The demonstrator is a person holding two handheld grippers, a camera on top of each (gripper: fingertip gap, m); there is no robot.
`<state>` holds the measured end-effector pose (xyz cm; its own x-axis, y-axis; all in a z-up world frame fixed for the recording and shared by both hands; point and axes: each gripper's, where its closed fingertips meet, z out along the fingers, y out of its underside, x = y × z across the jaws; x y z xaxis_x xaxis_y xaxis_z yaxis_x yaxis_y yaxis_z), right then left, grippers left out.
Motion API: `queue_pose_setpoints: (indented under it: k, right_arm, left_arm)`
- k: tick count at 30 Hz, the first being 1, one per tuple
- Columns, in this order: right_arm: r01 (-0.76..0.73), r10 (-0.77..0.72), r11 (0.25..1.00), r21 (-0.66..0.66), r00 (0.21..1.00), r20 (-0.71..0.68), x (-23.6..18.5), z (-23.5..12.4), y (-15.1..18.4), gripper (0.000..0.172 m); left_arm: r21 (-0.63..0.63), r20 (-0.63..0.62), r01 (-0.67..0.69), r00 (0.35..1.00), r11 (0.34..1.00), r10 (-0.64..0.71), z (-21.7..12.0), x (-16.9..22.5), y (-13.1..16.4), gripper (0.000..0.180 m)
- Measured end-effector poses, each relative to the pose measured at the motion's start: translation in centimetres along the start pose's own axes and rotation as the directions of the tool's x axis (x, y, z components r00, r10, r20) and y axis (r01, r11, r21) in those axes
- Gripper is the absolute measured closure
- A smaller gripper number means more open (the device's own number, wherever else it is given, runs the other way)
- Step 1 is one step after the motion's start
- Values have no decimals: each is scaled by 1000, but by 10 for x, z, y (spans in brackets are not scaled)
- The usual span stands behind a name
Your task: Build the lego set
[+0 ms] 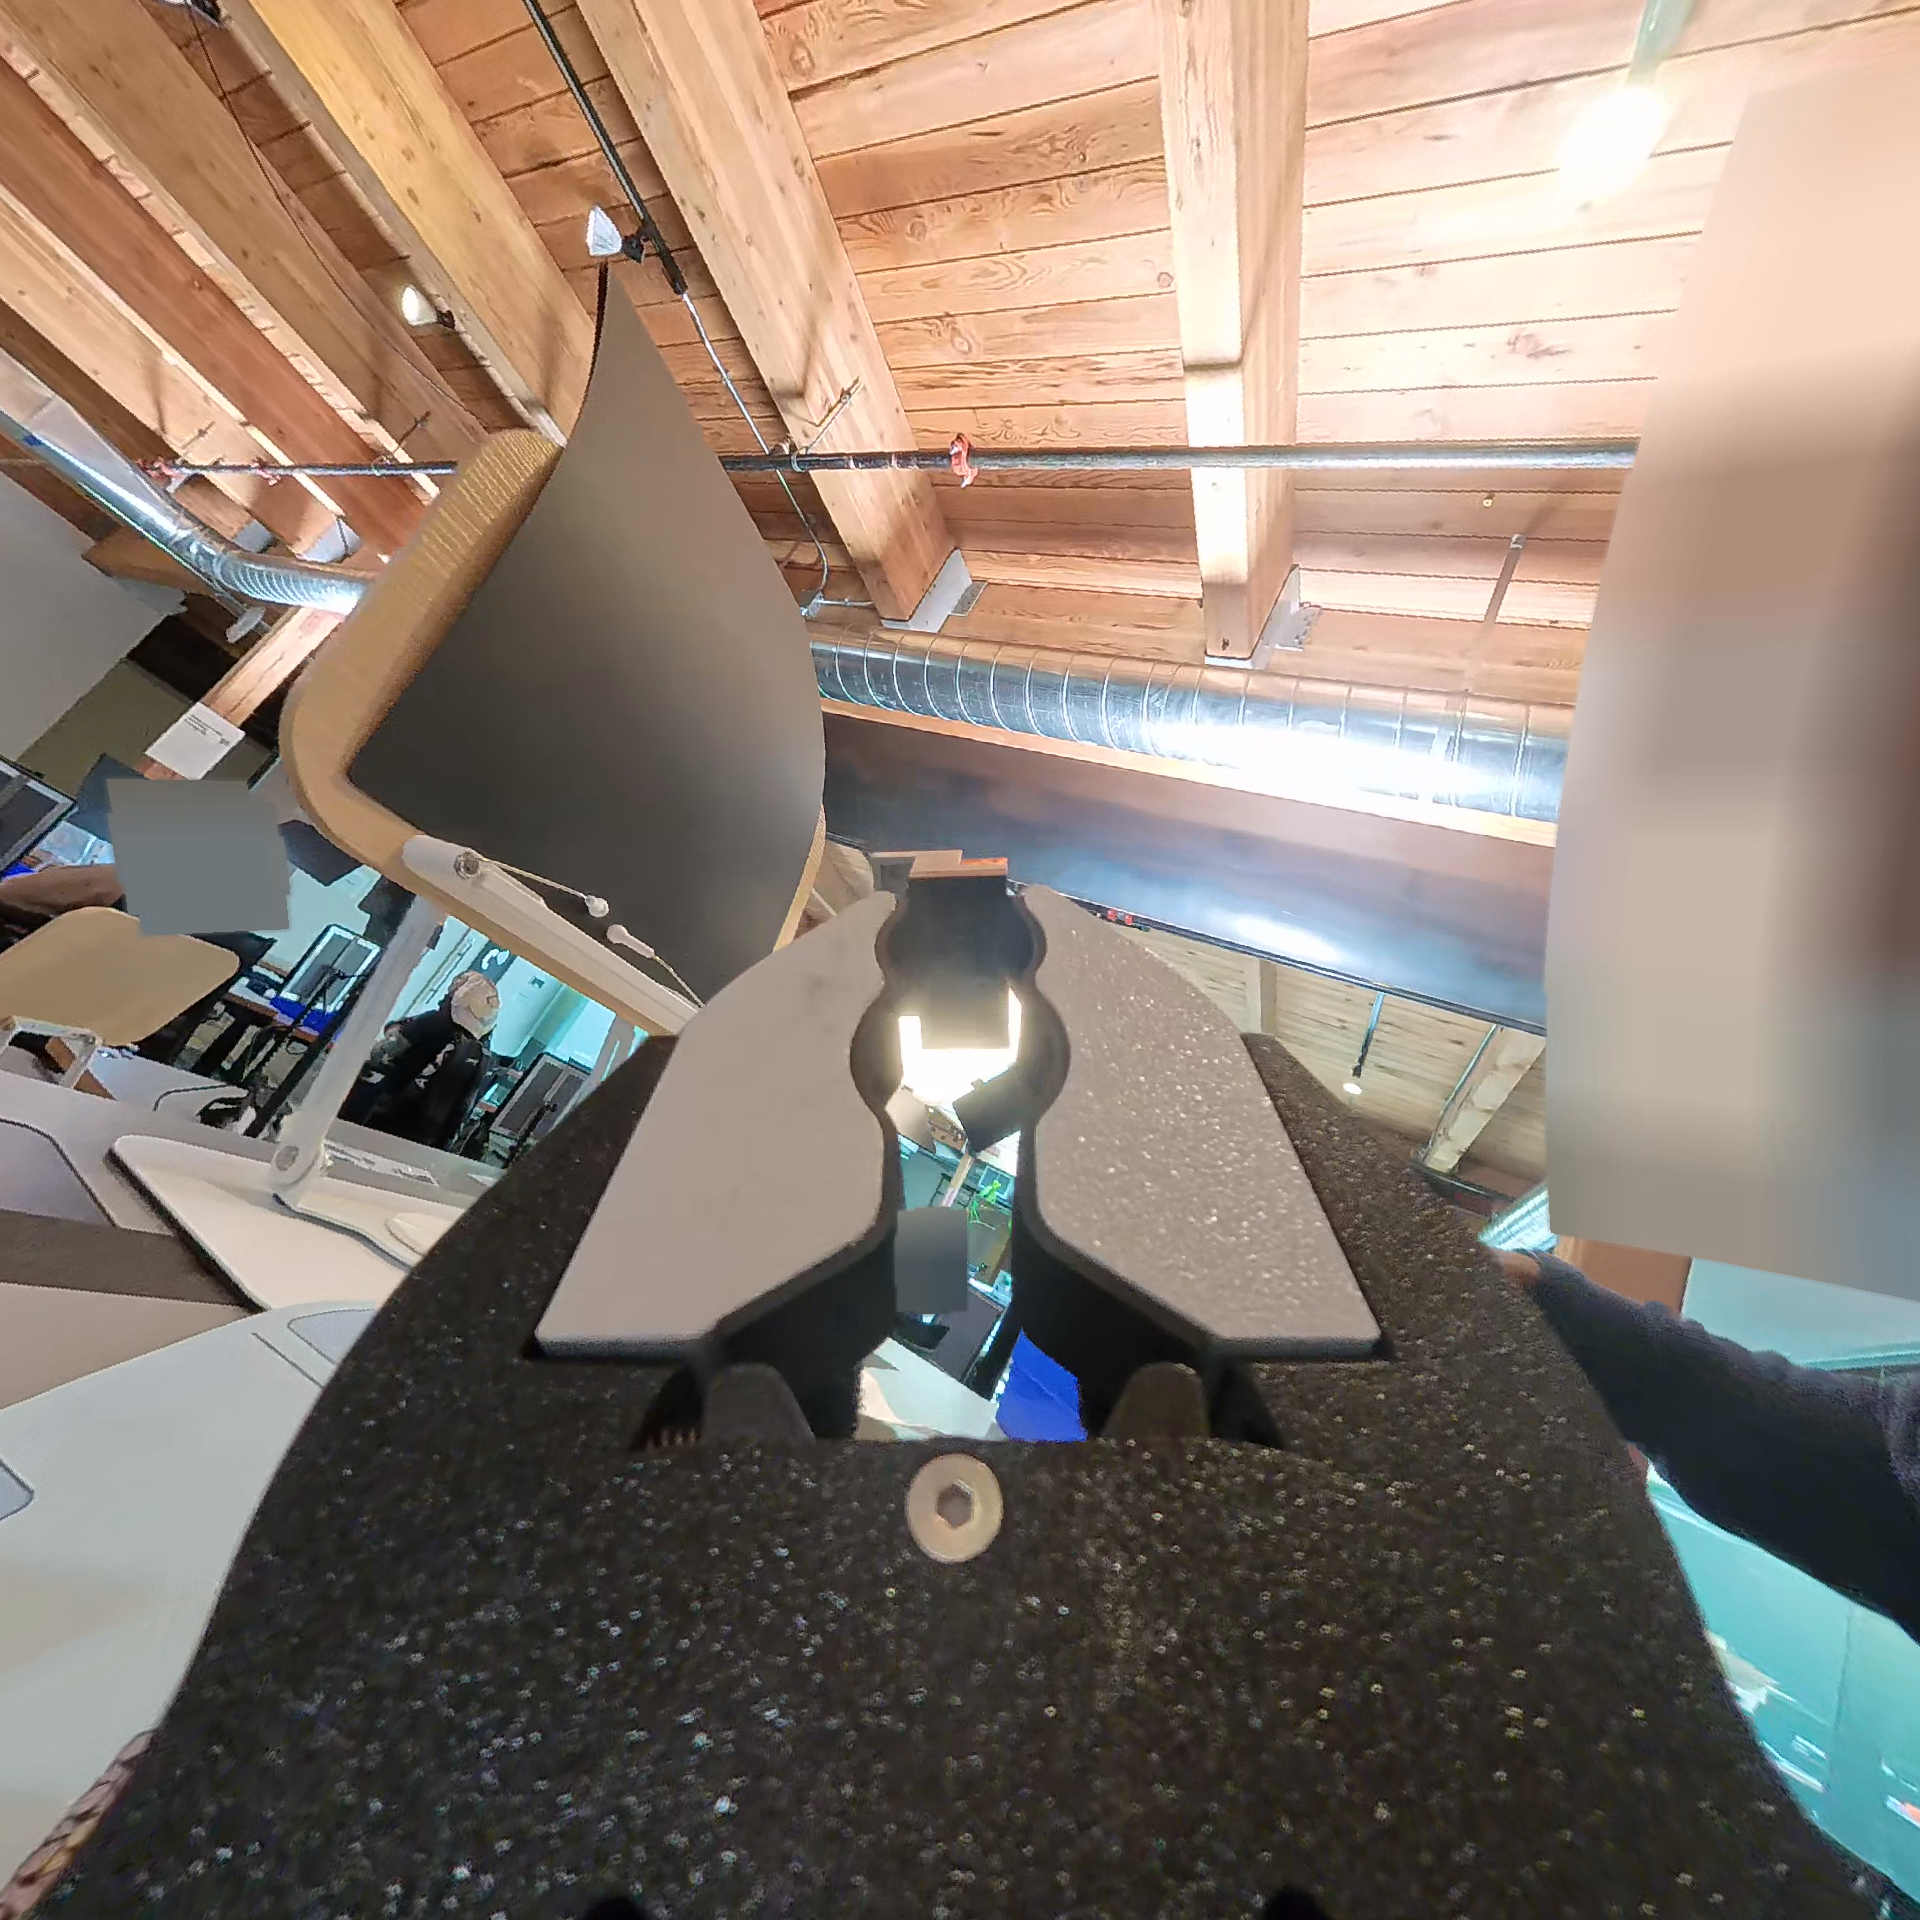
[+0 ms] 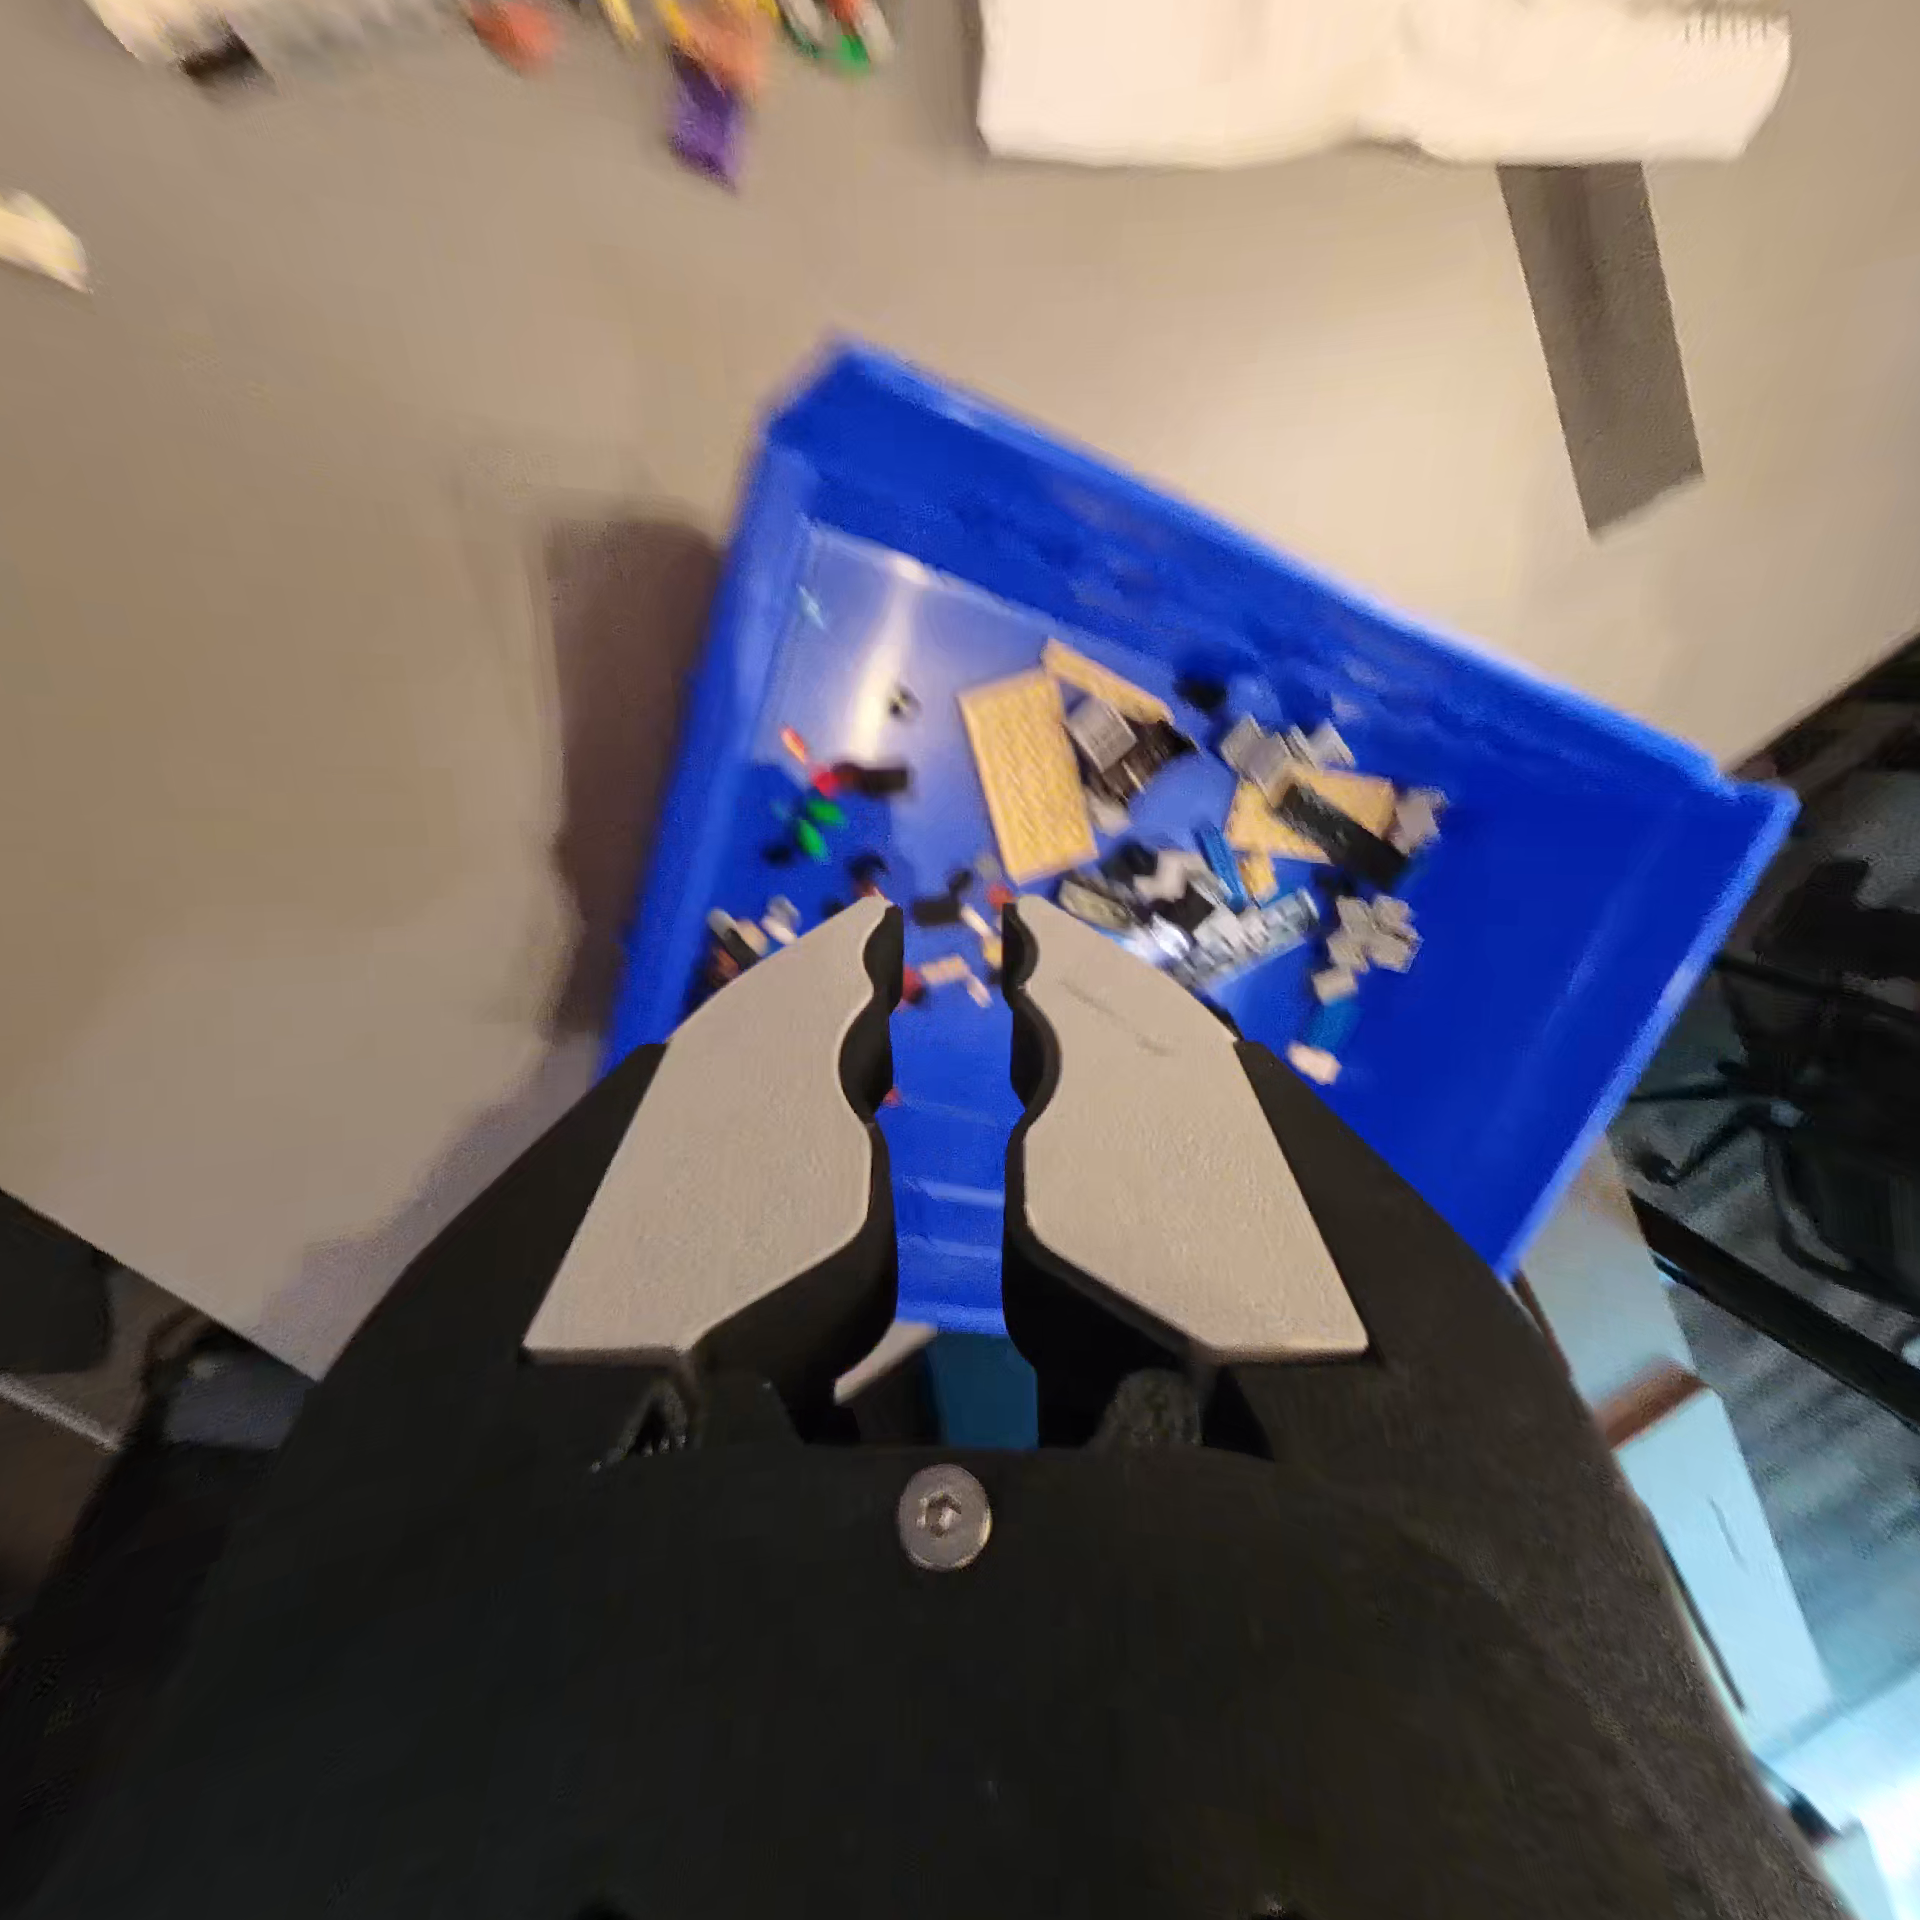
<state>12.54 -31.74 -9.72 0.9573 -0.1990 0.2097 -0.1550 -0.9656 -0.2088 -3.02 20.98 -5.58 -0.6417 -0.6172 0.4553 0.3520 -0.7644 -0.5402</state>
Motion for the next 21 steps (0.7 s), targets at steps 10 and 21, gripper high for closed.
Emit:
queue_pose_setpoints:
  k: [10, 21]
  right_arm:
    - [69, -23, 961, -267, 985, 171, 32, 80, 87, 155]
    - [165, -94, 924, -346, 973, 211, 32, 104, 102, 161]
  left_arm:
    - [-57, -20, -8, 1000, 998, 7, 7, 5, 16, 163]
    - [-85, -36, -17, 999, 996, 14, 6, 12, 19, 163]
